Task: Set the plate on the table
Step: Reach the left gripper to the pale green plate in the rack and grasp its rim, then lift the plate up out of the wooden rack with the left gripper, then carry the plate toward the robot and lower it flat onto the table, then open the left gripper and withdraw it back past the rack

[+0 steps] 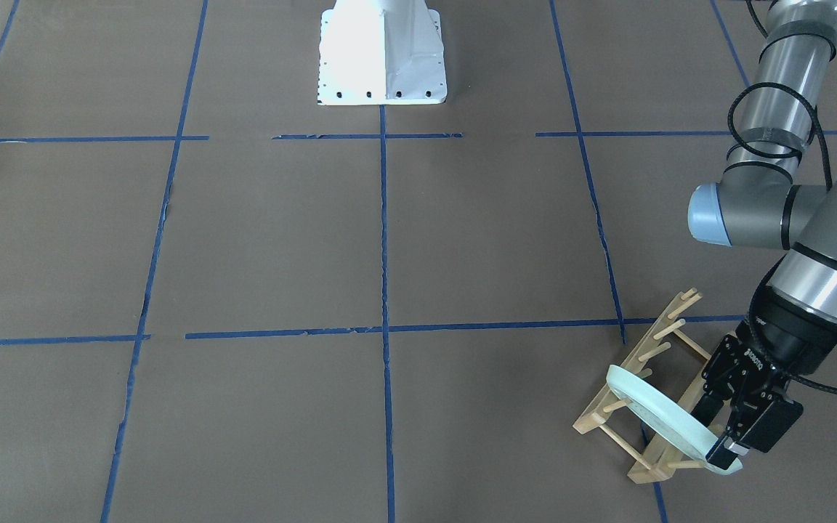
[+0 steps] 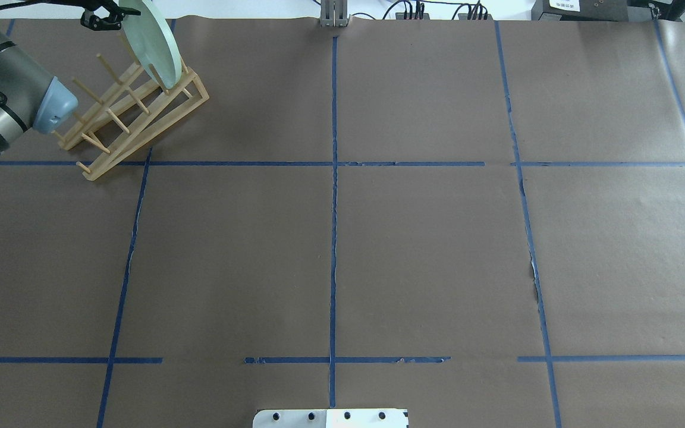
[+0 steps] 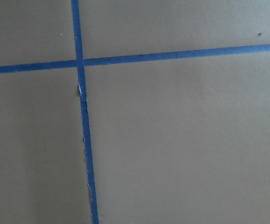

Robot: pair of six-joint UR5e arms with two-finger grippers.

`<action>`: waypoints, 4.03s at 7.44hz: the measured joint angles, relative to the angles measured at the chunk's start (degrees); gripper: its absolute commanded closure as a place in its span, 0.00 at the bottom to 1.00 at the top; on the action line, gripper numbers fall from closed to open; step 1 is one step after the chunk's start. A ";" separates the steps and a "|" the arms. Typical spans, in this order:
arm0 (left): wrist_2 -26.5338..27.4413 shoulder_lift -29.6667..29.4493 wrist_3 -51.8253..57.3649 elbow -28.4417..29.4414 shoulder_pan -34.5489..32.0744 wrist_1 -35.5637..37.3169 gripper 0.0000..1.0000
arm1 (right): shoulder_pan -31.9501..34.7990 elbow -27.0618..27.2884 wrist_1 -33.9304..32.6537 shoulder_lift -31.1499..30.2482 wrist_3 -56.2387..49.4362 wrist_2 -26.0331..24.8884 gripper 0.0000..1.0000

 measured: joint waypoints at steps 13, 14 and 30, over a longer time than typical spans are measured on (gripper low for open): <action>3.42 -14.33 19.56 -19.47 16.60 64.03 1.00 | 0.00 0.00 0.00 0.00 0.00 0.00 0.00; 7.28 -14.50 25.58 -19.32 21.34 72.03 1.00 | 0.00 0.00 0.00 0.00 0.00 0.00 0.00; -16.79 15.44 110.43 -34.82 -7.34 69.08 0.00 | 0.00 -0.02 0.00 0.00 0.00 0.00 0.00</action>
